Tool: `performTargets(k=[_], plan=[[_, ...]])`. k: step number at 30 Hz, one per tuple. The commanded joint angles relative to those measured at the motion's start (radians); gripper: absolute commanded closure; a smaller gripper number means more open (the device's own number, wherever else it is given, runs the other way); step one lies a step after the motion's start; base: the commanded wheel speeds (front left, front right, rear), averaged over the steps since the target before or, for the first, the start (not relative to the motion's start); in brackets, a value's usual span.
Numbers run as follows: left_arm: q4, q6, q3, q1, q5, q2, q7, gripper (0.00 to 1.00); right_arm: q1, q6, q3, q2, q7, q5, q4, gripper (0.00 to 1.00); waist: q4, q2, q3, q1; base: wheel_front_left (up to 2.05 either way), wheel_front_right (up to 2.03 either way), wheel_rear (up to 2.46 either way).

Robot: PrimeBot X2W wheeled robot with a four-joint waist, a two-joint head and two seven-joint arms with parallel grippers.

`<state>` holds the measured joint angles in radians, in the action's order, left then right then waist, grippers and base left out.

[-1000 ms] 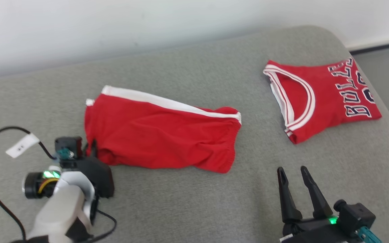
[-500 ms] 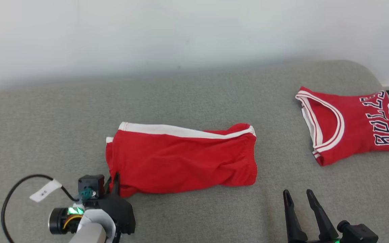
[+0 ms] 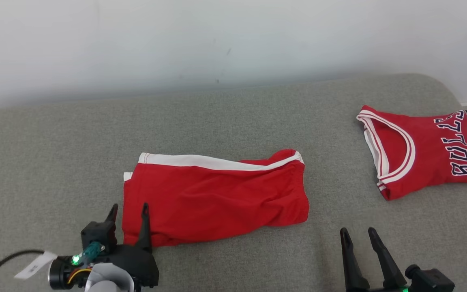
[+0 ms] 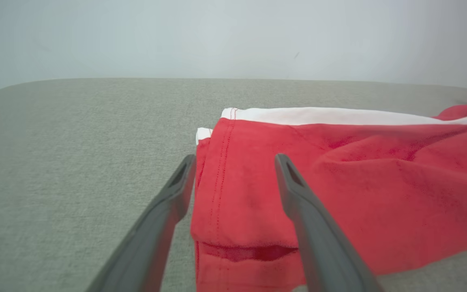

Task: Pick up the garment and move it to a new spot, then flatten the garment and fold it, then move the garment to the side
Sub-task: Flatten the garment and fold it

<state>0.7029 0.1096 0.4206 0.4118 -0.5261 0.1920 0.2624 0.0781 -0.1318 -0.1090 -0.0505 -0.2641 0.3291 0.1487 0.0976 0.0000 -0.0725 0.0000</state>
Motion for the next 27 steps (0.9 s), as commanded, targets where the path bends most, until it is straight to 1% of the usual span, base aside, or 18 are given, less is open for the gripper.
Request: performTargets(k=[1,2,3,11,16,23,27], plan=[[-0.043,0.01,-0.016,-0.035,0.029,0.007,0.002,0.0,-0.017,0.002,0.002,0.0,-0.001,0.003,-0.005,0.0,-0.002,0.0,0.001,0.0,0.0,0.0,0.0],[-0.08,0.017,-0.032,-0.051,0.04,0.009,0.002,0.0,-0.019,0.002,0.003,0.0,-0.001,0.002,-0.008,0.0,-0.004,0.0,0.002,0.0,0.0,0.0,0.0],[-0.149,0.029,-0.058,-0.09,0.076,0.013,0.002,0.0,-0.023,0.002,0.011,0.0,0.0,0.003,-0.013,0.0,-0.01,0.0,0.005,0.0,0.0,0.0,0.0],[-0.373,0.056,-0.152,-0.237,0.204,-0.001,0.002,0.0,-0.037,0.002,0.038,0.0,-0.001,0.01,-0.014,0.0,-0.038,0.0,0.016,0.0,0.0,0.0,0.0],[-0.486,0.038,-0.198,-0.327,0.263,-0.016,0.002,0.0,-0.04,0.002,0.053,0.0,-0.001,0.005,0.028,0.0,-0.063,0.0,0.019,0.0,0.0,0.0,0.0],[-0.532,0.015,-0.264,-0.409,0.307,-0.051,0.002,0.0,-0.085,0.002,0.068,-0.001,-0.001,-0.019,0.123,0.0,-0.103,0.0,0.026,0.0,0.0,0.0,0.0],[-0.538,-0.004,-0.284,-0.425,0.331,-0.068,0.002,0.0,-0.145,0.002,0.06,-0.005,-0.001,-0.028,0.208,0.0,-0.124,0.0,0.026,0.0,0.0,0.0,0.0]])
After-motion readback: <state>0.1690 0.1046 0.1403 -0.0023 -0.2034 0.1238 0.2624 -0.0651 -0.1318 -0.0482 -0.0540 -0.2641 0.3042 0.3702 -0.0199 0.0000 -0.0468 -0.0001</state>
